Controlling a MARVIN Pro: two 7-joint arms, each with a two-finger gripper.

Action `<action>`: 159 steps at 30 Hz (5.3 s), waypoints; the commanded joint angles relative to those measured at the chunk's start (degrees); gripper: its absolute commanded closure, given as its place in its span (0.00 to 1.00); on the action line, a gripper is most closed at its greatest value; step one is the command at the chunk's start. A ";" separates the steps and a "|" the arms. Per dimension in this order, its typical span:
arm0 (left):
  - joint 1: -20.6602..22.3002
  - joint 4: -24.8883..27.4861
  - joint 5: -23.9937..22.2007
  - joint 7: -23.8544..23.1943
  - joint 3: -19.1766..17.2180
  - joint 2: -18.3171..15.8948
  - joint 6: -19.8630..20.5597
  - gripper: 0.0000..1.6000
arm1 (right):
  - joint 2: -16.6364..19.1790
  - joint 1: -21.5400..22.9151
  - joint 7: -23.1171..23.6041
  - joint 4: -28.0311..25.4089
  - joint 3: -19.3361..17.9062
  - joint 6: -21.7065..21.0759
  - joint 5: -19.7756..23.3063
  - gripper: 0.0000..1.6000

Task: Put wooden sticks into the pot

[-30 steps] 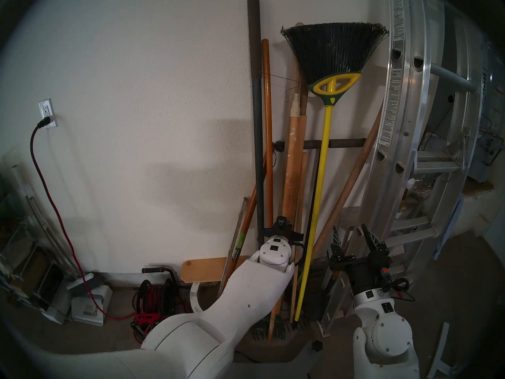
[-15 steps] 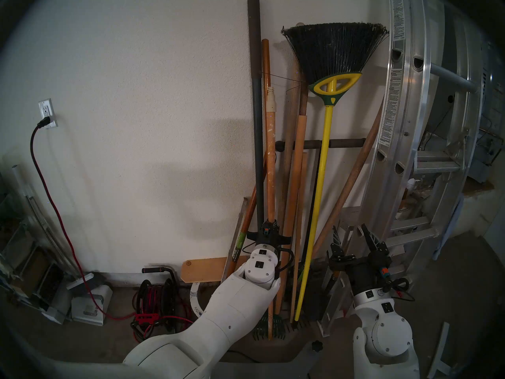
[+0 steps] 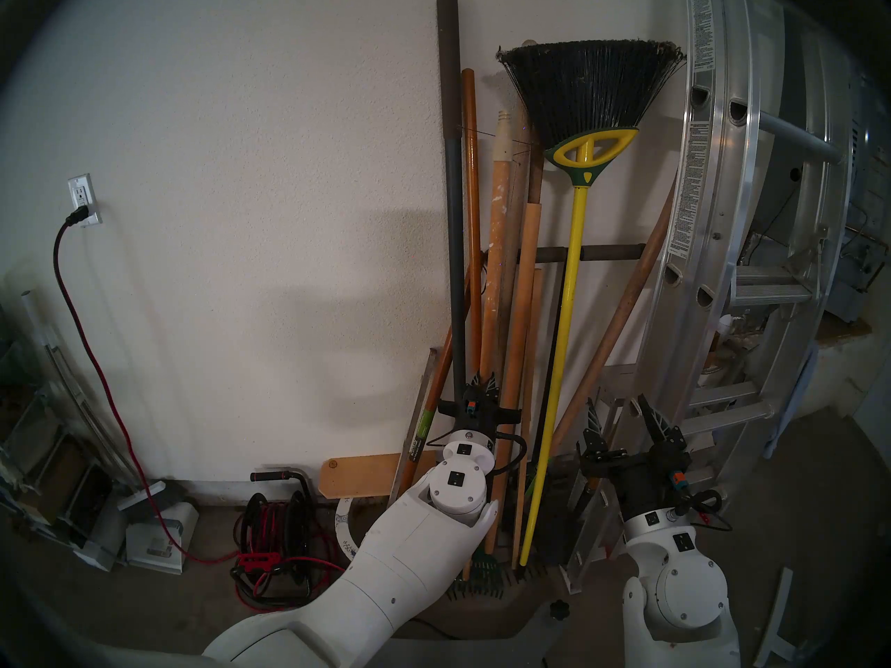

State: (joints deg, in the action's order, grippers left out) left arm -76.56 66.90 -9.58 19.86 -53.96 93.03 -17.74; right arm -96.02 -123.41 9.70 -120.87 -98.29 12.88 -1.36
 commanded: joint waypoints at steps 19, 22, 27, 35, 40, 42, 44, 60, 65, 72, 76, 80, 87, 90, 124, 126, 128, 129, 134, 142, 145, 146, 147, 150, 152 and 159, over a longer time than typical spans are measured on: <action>-4.14 20.64 1.11 2.28 2.25 -3.88 -5.72 1.00 | -0.02 0.02 0.01 -0.03 0.05 0.01 0.01 0.00; -4.74 22.18 1.33 2.68 2.39 -4.40 -6.10 1.00 | -0.02 0.02 0.01 -0.03 0.05 0.01 0.00 0.00; -6.33 27.04 1.54 3.41 2.39 -5.77 -6.25 1.00 | -0.02 0.02 0.01 -0.03 0.05 0.01 0.00 0.00; -8.76 32.31 1.93 4.43 2.36 -7.84 -6.55 1.00 | -0.02 0.02 0.01 -0.03 0.04 0.02 -0.01 0.00; -10.82 37.00 2.04 5.00 2.28 -9.71 -6.41 1.00 | -0.02 0.02 0.01 -0.03 0.04 0.02 -0.01 0.00; -11.67 38.81 2.10 5.16 2.35 -10.55 -6.33 1.00 | -0.02 0.02 0.01 -0.02 0.04 0.02 -0.01 0.00; -12.49 40.91 2.12 5.30 2.44 -11.44 -6.19 1.00 | -0.02 0.02 0.01 -0.02 0.04 0.02 -0.01 0.00; -16.78 52.33 2.41 6.10 1.21 -16.58 -6.21 1.00 | -0.02 0.02 0.01 -0.02 0.04 0.02 -0.02 0.00; -17.59 56.41 2.28 6.32 -0.49 -18.07 -6.06 1.00 | -0.02 0.02 0.01 -0.02 0.04 0.02 -0.02 0.00; -19.46 62.17 1.97 7.06 -4.14 -20.82 -5.44 1.00 | -0.02 0.03 0.01 -0.02 0.04 0.02 -0.03 0.00; -20.95 64.66 1.57 7.67 -6.70 -22.58 -4.94 1.00 | -0.02 0.03 0.01 -0.02 0.04 0.02 -0.03 0.00; -22.98 67.61 0.75 8.51 -9.43 -24.52 -4.20 1.00 | -0.02 0.03 0.01 -0.02 0.04 0.03 -0.03 0.00; -27.40 72.90 -1.30 10.13 -14.41 -27.82 -1.57 1.00 | -0.03 0.03 0.01 -0.02 0.04 0.03 -0.03 0.00; -29.07 73.10 -1.99 10.62 -16.18 -28.90 -0.71 1.00 | -0.03 0.03 0.01 -0.02 0.04 0.03 -0.03 0.00; -51.31 73.10 -11.67 13.15 -37.74 -38.70 6.44 1.00 | -0.04 0.03 0.01 -0.03 0.06 0.03 -0.02 0.00; -51.88 73.10 -12.28 12.59 -38.87 -39.07 6.30 1.00 | -0.04 0.03 0.01 -0.03 0.06 0.03 -0.01 0.00; -52.48 73.10 -12.96 11.73 -40.15 -39.51 6.11 1.00 | -0.04 0.03 0.01 -0.04 0.06 0.03 -0.01 0.00; -52.69 73.10 -13.28 11.28 -40.68 -39.72 5.96 1.00 | -0.05 0.03 0.01 -0.04 0.06 0.03 -0.01 0.00; -53.02 73.10 -14.93 8.96 -43.34 -40.70 5.06 1.00 | -0.05 0.02 0.01 -0.04 0.06 0.04 -0.01 0.00; -52.87 73.10 -18.37 4.42 -47.11 -42.50 3.83 1.00 | -0.05 0.02 0.01 -0.04 0.07 0.03 -0.01 0.00; -52.62 73.10 -20.06 2.52 -48.07 -43.24 3.62 1.00 | -0.05 0.02 0.01 -0.04 0.07 0.03 0.00 0.00; -52.49 73.10 -20.72 1.81 -48.29 -43.51 3.57 1.00 | -0.05 0.02 0.01 -0.04 0.07 0.03 0.00 0.00; -52.36 73.10 -21.37 1.08 -48.47 -43.79 3.51 1.00 | -0.05 0.02 0.01 -0.04 0.07 0.03 0.00 0.00; -51.94 73.10 -23.41 -1.03 -48.83 -44.67 3.55 1.00 | -0.06 0.02 0.02 -0.05 0.07 0.03 0.01 0.00; -51.46 73.10 -24.84 -2.37 -48.89 -45.26 3.75 1.00 | -0.06 0.02 0.02 -0.05 0.07 0.03 0.01 0.00; -48.61 73.10 -30.69 -6.59 -47.77 -47.70 5.79 1.00 | -0.07 0.01 0.02 -0.06 0.08 0.03 0.03 0.00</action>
State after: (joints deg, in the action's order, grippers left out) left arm -128.06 138.77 -35.62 16.71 -101.99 48.26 -13.33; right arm -96.02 -123.41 9.70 -120.85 -98.31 12.91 -1.43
